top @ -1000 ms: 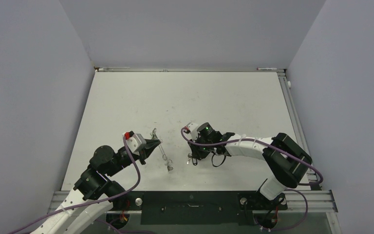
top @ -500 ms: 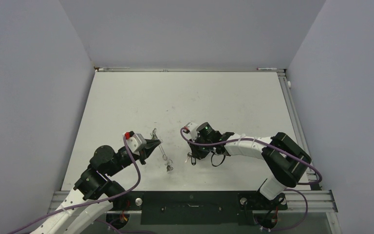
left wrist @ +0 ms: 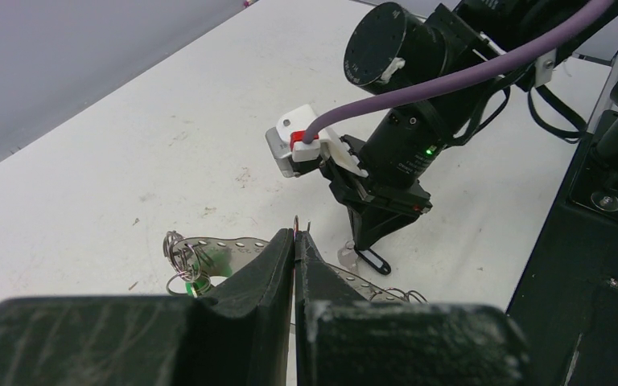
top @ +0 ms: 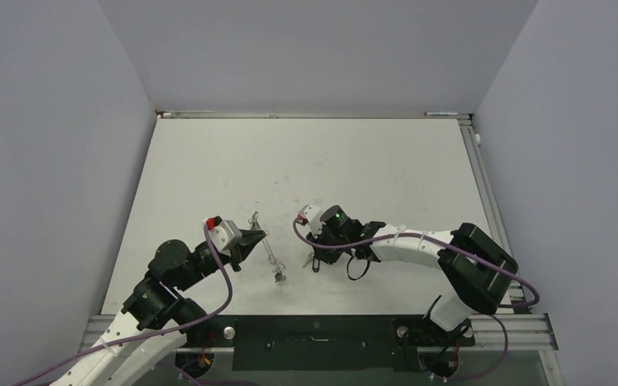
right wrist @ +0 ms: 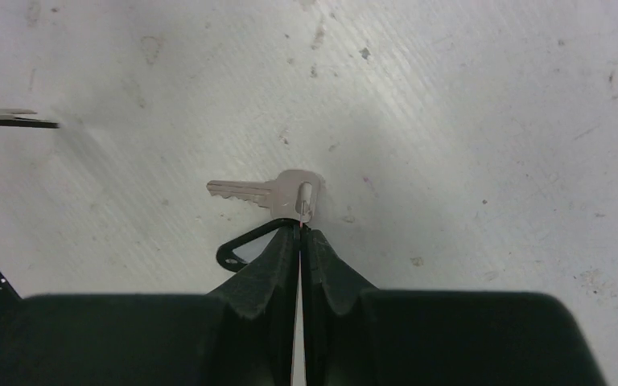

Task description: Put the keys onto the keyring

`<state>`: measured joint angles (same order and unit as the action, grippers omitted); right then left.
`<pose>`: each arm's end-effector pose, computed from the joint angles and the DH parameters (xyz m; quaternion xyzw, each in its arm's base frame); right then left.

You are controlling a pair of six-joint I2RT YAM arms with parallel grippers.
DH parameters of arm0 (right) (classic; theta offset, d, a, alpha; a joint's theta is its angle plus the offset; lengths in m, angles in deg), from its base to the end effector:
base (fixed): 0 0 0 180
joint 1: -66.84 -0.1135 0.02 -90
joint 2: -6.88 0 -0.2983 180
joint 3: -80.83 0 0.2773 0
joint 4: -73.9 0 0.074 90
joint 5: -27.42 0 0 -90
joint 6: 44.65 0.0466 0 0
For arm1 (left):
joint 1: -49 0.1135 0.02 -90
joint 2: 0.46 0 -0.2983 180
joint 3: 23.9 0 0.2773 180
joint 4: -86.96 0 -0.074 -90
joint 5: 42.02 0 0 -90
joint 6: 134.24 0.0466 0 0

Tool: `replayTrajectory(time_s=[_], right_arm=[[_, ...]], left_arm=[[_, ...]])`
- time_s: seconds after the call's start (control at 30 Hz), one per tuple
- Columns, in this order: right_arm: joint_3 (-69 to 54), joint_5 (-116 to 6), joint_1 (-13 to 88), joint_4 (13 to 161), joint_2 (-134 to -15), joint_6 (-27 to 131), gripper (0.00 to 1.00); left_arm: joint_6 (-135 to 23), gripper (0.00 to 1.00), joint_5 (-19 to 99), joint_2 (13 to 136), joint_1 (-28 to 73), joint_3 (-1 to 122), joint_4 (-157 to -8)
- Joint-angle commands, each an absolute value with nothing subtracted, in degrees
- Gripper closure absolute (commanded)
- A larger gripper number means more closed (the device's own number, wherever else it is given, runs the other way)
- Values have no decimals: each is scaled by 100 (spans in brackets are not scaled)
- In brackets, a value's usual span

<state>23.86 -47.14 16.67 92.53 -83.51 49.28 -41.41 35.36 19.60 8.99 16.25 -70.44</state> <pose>0.1997 0.2588 0.1653 -0.4081 0.8447 0.2597 0.2292 0.0850 -0.0847 0.3058 0.3330 0.6407 -0.2944 0.6261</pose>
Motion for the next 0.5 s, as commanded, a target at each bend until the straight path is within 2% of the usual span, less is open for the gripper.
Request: replayTrajectory(time_s=[0.0, 0.47], right_arm=[[2251, -5131, 1339, 9008, -7645, 4598, 95], [2528, -5308, 953, 8882, -6062, 4369, 95]], left_arm=[[-4100, 100, 3480, 1952, 934, 1830, -7293], [-4109, 100, 3471, 1932, 944, 1839, -7286]])
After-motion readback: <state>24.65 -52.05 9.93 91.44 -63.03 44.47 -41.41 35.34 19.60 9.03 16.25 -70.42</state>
